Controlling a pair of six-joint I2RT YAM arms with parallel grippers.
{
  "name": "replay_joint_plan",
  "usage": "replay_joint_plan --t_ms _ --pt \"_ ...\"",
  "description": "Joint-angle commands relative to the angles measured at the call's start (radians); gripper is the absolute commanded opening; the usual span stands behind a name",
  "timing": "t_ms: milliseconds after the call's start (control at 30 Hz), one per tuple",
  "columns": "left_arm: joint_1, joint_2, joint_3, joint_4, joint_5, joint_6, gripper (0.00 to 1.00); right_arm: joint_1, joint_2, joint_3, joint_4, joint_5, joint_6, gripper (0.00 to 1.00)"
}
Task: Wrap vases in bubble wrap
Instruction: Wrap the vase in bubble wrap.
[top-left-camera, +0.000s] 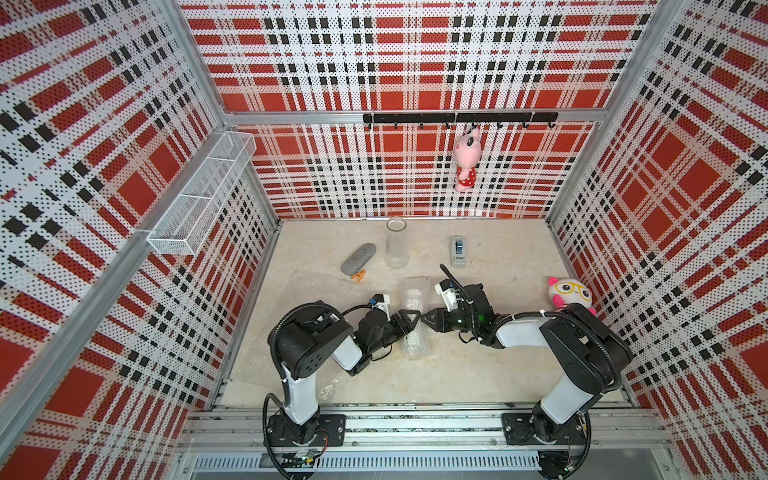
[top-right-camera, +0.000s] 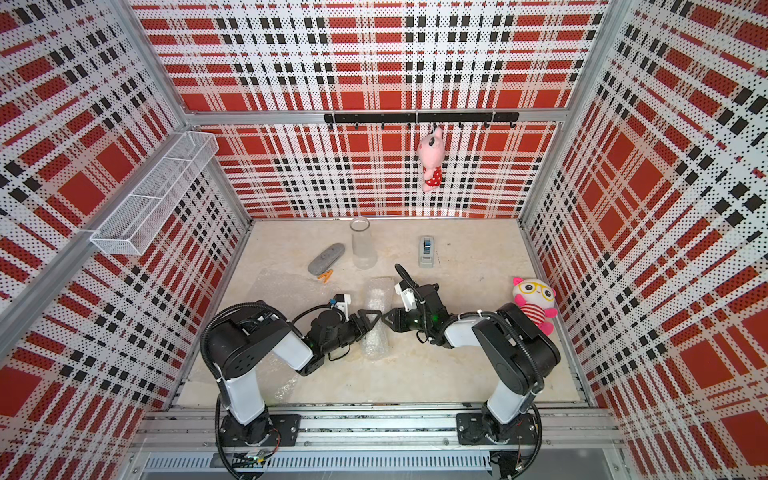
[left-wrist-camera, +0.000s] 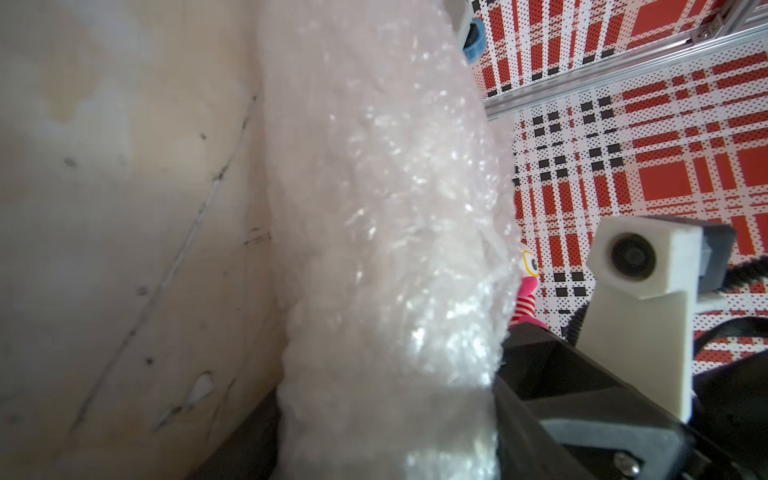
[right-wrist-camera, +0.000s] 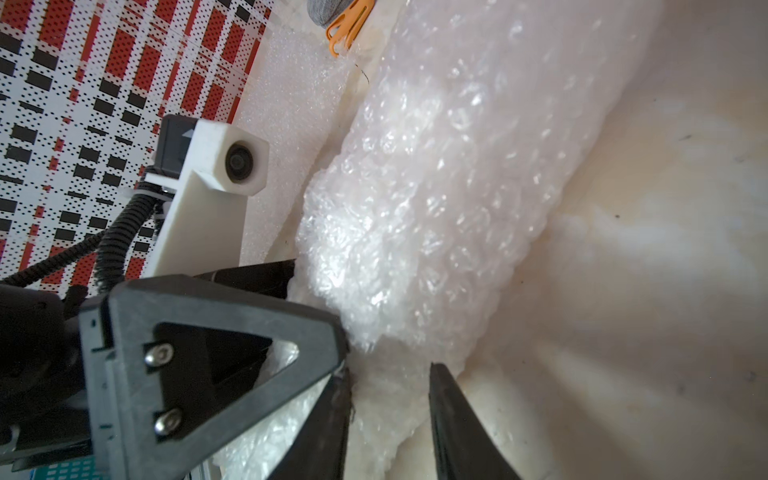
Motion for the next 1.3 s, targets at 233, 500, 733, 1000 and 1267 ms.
replay_joint_plan --t_ms 233,500,733,1000,1267 --pt "-0.014 0.034 0.001 -0.195 0.027 0.082 0.49 -0.047 -0.091 -0.029 -0.085 0.122 -0.080 0.42" --pt "-0.057 -0.011 0.000 -0.265 -0.168 0.144 0.35 -0.273 -0.270 0.040 -0.347 0.307 -0.177 0.84" --pt "-0.076 -0.022 -0.025 -0.254 -0.228 0.143 0.37 -0.428 -0.071 0.360 -0.479 0.208 -0.153 0.70" --pt "-0.049 0.004 -0.100 -0.108 -0.225 0.080 0.37 -0.456 0.202 0.725 -0.567 0.123 -0.201 0.55" --pt "-0.023 0.026 -0.167 0.032 -0.200 0.045 0.37 -0.463 0.405 0.973 -0.683 0.071 -0.257 0.52"
